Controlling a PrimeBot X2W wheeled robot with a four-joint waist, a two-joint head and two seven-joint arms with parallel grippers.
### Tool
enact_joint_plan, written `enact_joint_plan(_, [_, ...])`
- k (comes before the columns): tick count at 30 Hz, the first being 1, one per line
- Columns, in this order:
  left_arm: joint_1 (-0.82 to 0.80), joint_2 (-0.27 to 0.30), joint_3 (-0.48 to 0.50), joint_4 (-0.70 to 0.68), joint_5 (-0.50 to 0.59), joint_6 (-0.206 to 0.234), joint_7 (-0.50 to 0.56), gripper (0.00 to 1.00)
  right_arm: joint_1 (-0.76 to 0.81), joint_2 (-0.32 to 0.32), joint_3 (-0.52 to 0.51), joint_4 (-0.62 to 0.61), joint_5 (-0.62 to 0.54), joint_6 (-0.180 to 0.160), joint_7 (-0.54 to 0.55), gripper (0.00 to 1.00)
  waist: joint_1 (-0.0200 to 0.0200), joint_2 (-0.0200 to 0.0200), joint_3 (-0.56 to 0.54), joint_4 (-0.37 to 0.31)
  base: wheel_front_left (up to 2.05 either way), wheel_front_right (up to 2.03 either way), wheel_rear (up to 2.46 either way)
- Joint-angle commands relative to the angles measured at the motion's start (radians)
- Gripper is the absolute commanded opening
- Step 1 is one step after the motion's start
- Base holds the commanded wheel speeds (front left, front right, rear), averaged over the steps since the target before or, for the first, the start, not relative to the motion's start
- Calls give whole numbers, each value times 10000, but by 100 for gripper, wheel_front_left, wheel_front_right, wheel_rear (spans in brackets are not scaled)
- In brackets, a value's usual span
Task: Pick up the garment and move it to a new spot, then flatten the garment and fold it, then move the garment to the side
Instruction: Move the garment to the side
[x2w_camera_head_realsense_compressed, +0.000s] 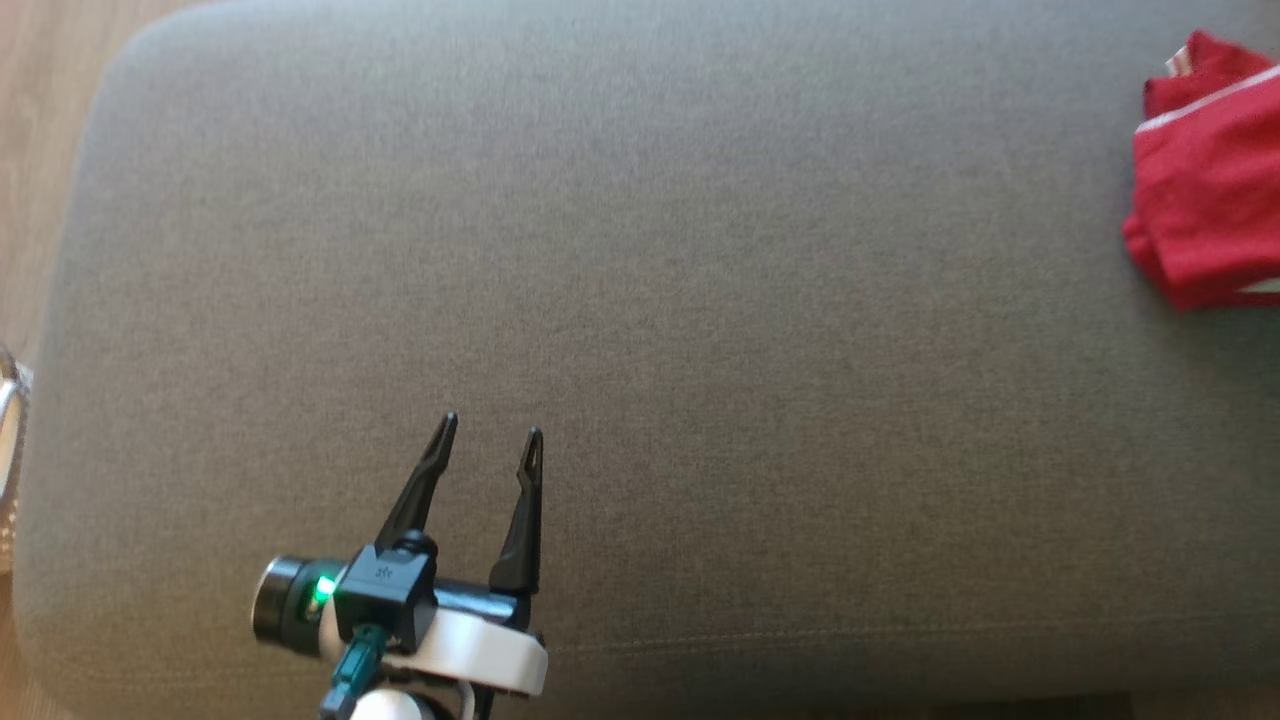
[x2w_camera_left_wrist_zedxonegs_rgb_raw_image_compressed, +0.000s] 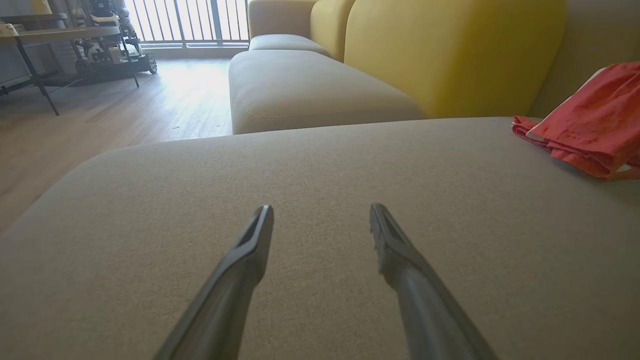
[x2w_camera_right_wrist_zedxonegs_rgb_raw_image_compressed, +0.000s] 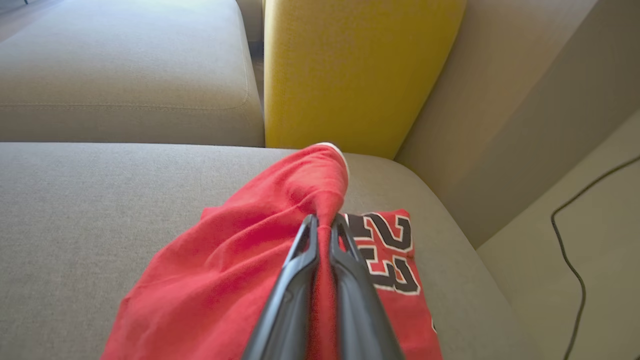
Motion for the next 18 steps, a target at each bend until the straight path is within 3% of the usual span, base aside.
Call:
enact_joint_plan(1, [-408, -76, 317, -361, 78, -51, -51, 100, -439, -58, 20, -306, -223, -4, -162, 0, 0, 0, 343, 91, 0, 0, 0])
enact_joint_plan(13, [-524, -76, 318, -230, 88, -73, -51, 100, -1898, 2240, 344, -1279, -1106, -4, -269, 0, 0, 0, 156, 46, 0, 0, 0])
enact_joint_plan(18, [-541, -76, 311, -260, 99, -74, -51, 100, -2179, 2398, 440, -1286, -995, -4, -117, 0, 0, 0, 260, 124, 0, 0, 0])
